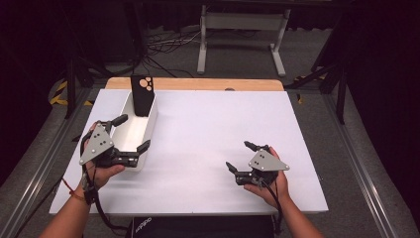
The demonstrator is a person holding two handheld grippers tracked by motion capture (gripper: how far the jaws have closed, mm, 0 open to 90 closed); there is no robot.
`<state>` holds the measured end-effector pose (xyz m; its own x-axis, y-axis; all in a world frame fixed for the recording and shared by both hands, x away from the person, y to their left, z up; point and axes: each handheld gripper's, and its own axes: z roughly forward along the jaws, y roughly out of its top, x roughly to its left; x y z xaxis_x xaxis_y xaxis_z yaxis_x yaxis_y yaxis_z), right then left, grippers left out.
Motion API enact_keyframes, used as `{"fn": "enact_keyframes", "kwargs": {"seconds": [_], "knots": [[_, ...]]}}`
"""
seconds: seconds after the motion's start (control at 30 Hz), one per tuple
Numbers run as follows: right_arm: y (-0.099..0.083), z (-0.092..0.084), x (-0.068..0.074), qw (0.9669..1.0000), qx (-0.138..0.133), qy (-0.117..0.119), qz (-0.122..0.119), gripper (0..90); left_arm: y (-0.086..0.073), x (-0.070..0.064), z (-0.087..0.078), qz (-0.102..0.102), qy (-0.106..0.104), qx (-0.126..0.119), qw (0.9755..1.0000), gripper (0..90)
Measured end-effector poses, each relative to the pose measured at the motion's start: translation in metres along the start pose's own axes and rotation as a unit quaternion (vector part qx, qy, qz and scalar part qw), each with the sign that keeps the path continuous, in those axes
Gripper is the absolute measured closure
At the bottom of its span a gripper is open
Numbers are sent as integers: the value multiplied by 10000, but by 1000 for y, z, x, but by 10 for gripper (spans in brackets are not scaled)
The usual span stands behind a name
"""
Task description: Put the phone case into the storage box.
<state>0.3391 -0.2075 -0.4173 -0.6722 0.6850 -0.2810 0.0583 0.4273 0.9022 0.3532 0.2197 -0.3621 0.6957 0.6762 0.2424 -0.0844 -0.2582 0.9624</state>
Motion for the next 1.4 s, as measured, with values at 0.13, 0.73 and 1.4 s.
{"fn": "enact_keyframes", "kwargs": {"seconds": [0.13, 0.73, 1.4], "knots": [[1, -1, 0, 10000, 4, 4, -8, 141, -2, -5, -1, 7, -55, 29, 10000, 35], [2, -5, 0, 10000, -16, -66, -52, 141, -16, -29, -5, 37, -193, 122, 9997, 36], [4, -10, -1, 9999, -83, -90, -65, 139, -42, -55, 6, 21, -442, 576, 9974, 33]]}}
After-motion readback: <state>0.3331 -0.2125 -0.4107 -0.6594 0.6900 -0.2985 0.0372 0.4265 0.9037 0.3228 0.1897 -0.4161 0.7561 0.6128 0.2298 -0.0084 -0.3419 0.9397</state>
